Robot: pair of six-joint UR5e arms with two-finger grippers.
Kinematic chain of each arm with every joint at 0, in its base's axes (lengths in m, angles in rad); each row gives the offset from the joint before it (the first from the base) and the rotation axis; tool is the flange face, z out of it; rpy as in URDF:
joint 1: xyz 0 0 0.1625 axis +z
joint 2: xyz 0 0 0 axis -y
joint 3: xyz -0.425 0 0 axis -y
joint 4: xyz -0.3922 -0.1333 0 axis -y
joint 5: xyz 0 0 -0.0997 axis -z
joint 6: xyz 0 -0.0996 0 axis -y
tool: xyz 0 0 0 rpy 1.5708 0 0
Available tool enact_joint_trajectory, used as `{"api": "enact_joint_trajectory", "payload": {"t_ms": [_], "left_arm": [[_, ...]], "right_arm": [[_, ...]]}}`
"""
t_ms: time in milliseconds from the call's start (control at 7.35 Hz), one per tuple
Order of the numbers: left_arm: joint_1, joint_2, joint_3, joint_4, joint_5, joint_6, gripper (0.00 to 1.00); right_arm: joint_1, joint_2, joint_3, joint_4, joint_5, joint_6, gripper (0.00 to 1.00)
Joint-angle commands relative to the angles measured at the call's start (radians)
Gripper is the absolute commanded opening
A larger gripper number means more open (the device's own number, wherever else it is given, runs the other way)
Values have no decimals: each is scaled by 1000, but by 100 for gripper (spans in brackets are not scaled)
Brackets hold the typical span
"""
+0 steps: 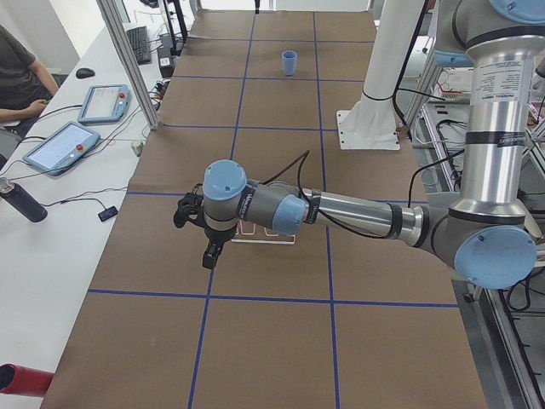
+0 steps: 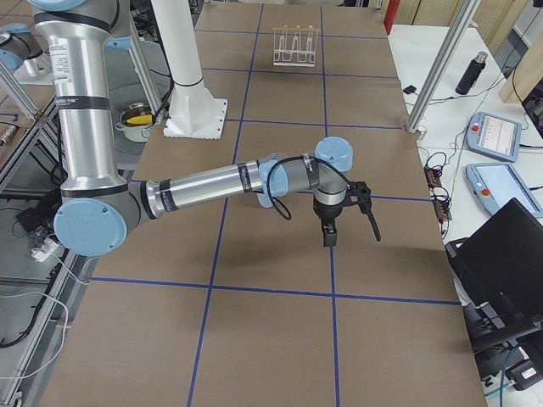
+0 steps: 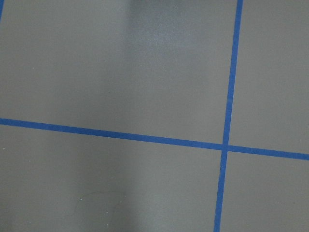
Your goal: Hang cup on cup holder
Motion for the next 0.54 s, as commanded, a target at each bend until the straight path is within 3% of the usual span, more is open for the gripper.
{"api": "enact_joint_trajectory", "payload": {"t_ms": [0, 408], "left_arm": [[6, 31, -4, -46, 4, 0, 98], [11, 47, -24, -78, 6, 6, 98]], "right_arm": [[-2, -3, -9, 1, 0, -1, 100], [-2, 6, -37, 1, 2, 0, 100]]}}
